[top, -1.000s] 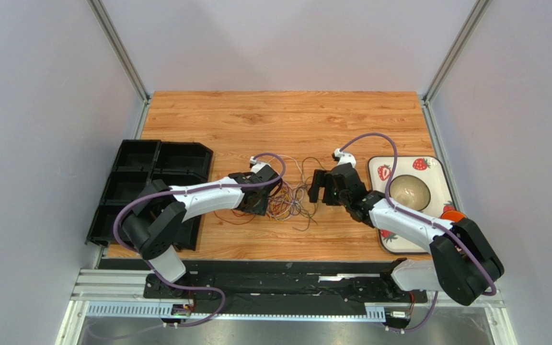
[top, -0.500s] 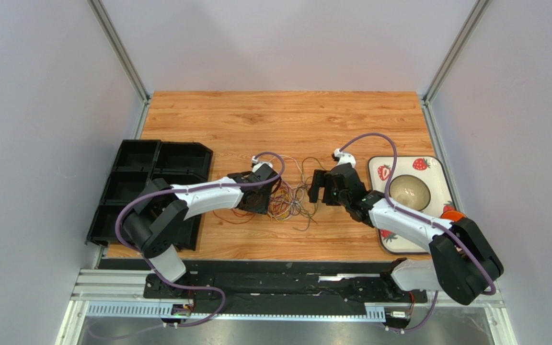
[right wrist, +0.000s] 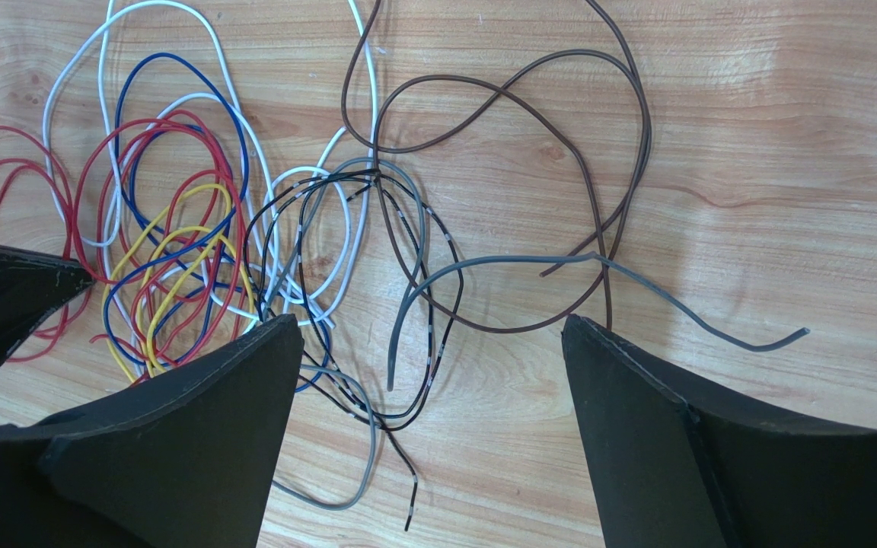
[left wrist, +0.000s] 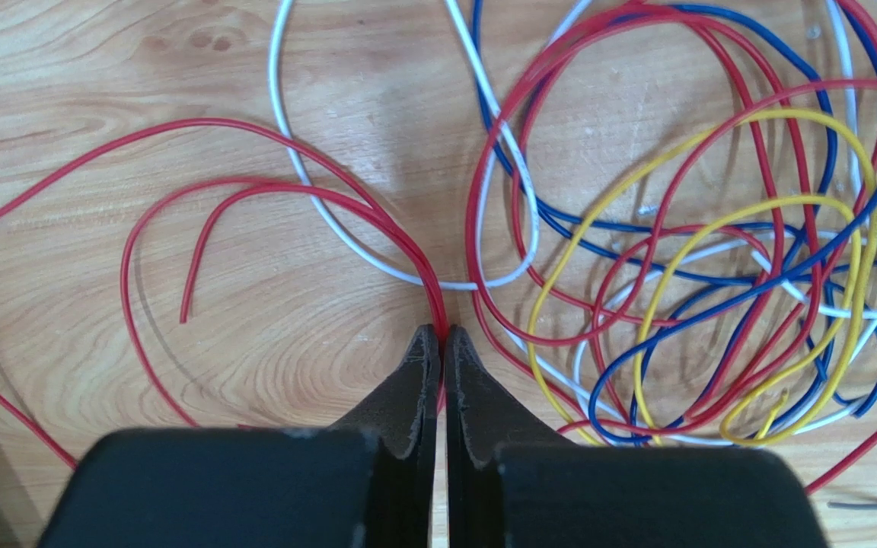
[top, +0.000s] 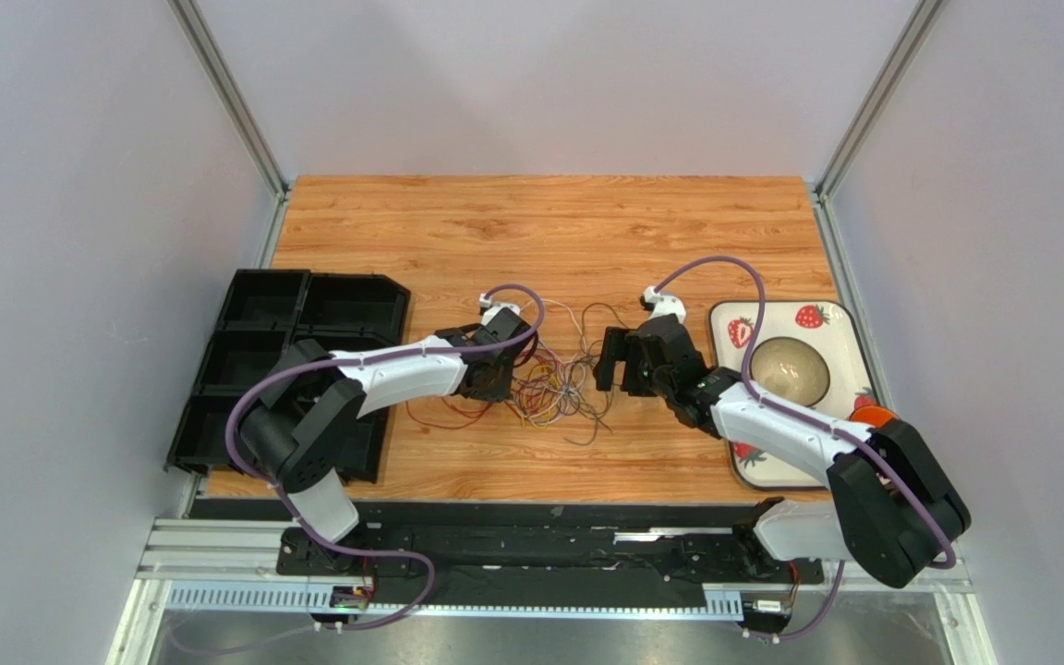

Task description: Untangle the cables

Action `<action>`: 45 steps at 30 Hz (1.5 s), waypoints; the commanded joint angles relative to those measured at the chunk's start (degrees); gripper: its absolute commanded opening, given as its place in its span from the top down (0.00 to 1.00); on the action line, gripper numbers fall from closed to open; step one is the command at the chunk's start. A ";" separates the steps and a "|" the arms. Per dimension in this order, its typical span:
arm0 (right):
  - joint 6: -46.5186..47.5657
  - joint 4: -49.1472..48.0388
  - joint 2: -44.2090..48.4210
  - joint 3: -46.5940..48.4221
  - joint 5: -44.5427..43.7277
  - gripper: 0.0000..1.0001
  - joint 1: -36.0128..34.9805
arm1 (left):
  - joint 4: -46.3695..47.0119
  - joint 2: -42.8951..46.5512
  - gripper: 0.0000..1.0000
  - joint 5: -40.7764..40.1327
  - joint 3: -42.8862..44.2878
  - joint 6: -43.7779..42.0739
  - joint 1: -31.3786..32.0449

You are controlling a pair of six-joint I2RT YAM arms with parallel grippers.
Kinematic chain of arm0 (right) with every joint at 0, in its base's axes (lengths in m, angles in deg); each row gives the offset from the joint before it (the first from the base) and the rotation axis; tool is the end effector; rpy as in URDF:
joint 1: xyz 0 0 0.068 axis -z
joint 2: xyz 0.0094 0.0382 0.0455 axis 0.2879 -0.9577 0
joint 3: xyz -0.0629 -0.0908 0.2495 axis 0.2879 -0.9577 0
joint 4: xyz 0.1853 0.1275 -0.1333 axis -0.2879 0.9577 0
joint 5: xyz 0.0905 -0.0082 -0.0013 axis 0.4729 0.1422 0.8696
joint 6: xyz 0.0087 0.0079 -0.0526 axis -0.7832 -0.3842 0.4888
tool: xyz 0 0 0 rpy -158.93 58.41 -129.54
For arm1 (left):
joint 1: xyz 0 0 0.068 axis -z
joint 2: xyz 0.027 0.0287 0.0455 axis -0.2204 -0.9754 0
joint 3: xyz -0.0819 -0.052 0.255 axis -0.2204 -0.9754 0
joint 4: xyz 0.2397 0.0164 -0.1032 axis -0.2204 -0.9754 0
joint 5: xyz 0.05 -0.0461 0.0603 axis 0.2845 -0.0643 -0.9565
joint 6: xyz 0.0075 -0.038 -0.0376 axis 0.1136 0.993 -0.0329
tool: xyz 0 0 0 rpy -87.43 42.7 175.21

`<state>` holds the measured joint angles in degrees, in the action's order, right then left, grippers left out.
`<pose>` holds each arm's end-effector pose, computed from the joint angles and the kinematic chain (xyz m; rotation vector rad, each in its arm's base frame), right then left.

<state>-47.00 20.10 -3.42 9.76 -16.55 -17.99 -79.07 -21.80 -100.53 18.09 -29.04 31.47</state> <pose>0.2131 0.1412 0.1840 -0.0246 2.3514 0.3965 0.2356 -0.2145 0.1592 0.1250 2.6291 -0.0566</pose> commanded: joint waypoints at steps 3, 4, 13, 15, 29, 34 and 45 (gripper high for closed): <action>0.91 -0.78 -0.21 1.91 0.19 0.12 -0.26 | -1.53 -0.86 1.00 1.02 -1.04 -0.11 -0.88; 0.91 -0.87 -0.12 1.91 0.27 0.11 -0.26 | -2.42 -0.07 1.00 1.54 -0.60 -0.28 -0.88; 0.82 -1.22 0.41 1.56 0.36 0.11 -0.26 | -18.85 20.40 1.00 -3.20 10.81 -3.18 -2.10; 0.82 -1.31 0.49 1.38 0.36 0.11 -0.26 | -20.35 23.92 1.00 -2.15 12.23 -3.62 -3.77; 0.82 -2.01 1.99 0.24 0.27 0.11 -0.26 | -11.93 35.00 1.00 3.03 15.31 -3.72 -19.76; 0.82 -2.19 2.08 0.15 0.28 0.12 -0.26 | -7.26 35.97 1.00 6.73 14.17 -2.66 -29.77; 0.82 -2.19 1.73 0.33 0.45 0.12 -0.26 | 1.26 28.42 1.00 14.64 14.78 -2.03 -48.85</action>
<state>-47.00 20.01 -2.90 9.63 -16.16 -17.99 -84.18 8.62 -88.40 32.45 -30.83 -13.22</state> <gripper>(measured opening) 0.887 0.009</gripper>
